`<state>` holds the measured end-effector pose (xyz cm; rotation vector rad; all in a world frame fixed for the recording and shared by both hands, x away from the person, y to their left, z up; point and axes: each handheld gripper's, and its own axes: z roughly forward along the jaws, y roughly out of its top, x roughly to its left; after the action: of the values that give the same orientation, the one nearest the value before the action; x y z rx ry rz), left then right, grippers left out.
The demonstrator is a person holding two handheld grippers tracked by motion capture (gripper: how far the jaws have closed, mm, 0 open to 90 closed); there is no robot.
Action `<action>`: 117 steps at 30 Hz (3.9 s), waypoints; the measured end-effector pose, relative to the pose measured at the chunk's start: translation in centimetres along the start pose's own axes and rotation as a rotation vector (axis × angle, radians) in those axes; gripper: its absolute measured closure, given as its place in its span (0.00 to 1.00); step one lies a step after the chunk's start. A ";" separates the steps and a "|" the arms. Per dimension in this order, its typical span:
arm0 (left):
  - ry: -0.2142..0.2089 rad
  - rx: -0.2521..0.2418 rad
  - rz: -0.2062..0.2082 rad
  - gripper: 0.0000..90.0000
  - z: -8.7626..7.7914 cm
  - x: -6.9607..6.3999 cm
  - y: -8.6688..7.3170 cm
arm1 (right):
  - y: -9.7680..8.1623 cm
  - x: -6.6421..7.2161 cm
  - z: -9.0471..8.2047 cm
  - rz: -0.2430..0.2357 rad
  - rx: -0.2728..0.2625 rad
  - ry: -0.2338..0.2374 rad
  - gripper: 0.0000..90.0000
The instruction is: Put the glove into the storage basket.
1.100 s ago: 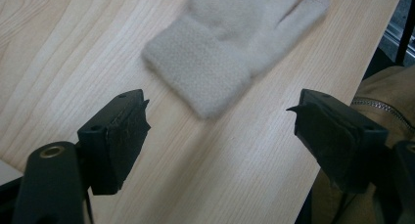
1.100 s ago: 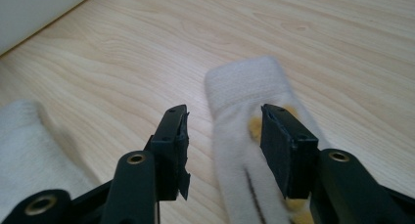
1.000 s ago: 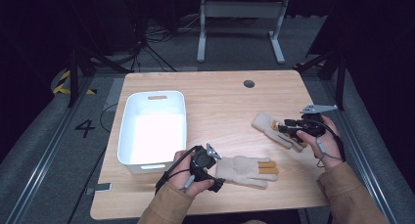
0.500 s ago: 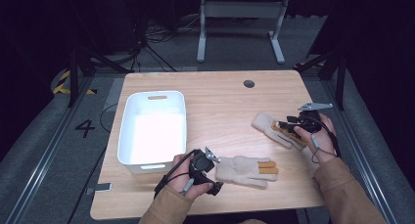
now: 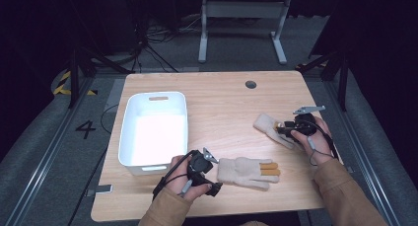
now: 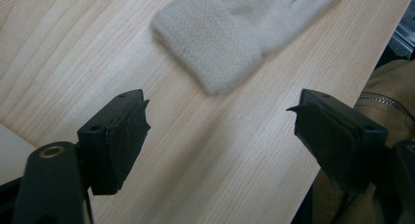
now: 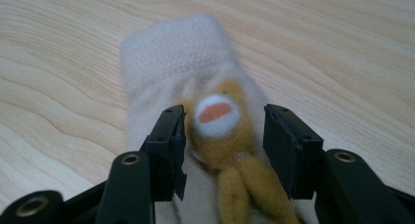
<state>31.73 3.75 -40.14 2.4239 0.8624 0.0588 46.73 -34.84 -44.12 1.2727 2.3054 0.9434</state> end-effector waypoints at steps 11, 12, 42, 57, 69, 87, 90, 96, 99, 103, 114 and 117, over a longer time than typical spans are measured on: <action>0.001 -0.009 -0.002 0.23 -0.2 0.2 -0.1 | -0.2 -0.1 0.4 -0.044 0.027 0.023 0.74; 0.002 -0.009 -0.002 0.23 -0.2 0.1 -0.1 | -0.2 -0.1 0.3 -0.043 0.026 0.025 0.74; 0.003 -0.031 -0.005 0.23 -0.8 0.3 0.0 | 1.9 -0.2 -5.3 -0.044 -0.110 0.070 0.76; 0.004 -0.041 -0.006 0.23 -1.3 0.4 0.0 | 2.6 0.2 -7.3 -0.052 -0.140 0.110 0.76; -0.001 -0.027 -0.004 0.23 -1.3 0.2 0.0 | 3.6 2.1 -8.9 -0.138 -0.067 0.179 0.76; -0.001 -0.031 0.000 0.23 -1.4 0.1 -0.1 | 4.4 5.9 -9.6 -0.232 0.007 0.286 0.76; 0.000 -0.031 -0.001 0.23 -1.4 0.1 -0.1 | 4.5 6.5 -9.6 -0.225 0.012 0.314 0.76; 0.001 -0.031 0.002 0.23 -1.4 0.1 -0.1 | 4.7 8.2 -9.7 -0.227 0.018 0.342 0.76; 0.000 -0.032 0.001 0.23 -1.4 0.1 -0.1 | 4.7 9.0 -9.6 -0.235 0.022 0.349 0.76; 0.000 -0.032 0.000 0.23 -1.4 0.0 -0.1 | 4.6 10.0 -9.3 -0.236 0.031 0.359 0.76; -0.009 -0.029 0.014 0.23 -1.3 0.0 0.2 | 4.2 12.4 -9.0 -0.246 0.046 0.379 0.76; -0.010 -0.031 0.014 0.23 -1.3 0.0 0.3 | 4.1 12.9 -8.8 -0.252 0.053 0.384 0.76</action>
<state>31.65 4.22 -38.93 2.3997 0.8334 0.0646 37.19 -25.81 -34.75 0.8457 2.7166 1.1193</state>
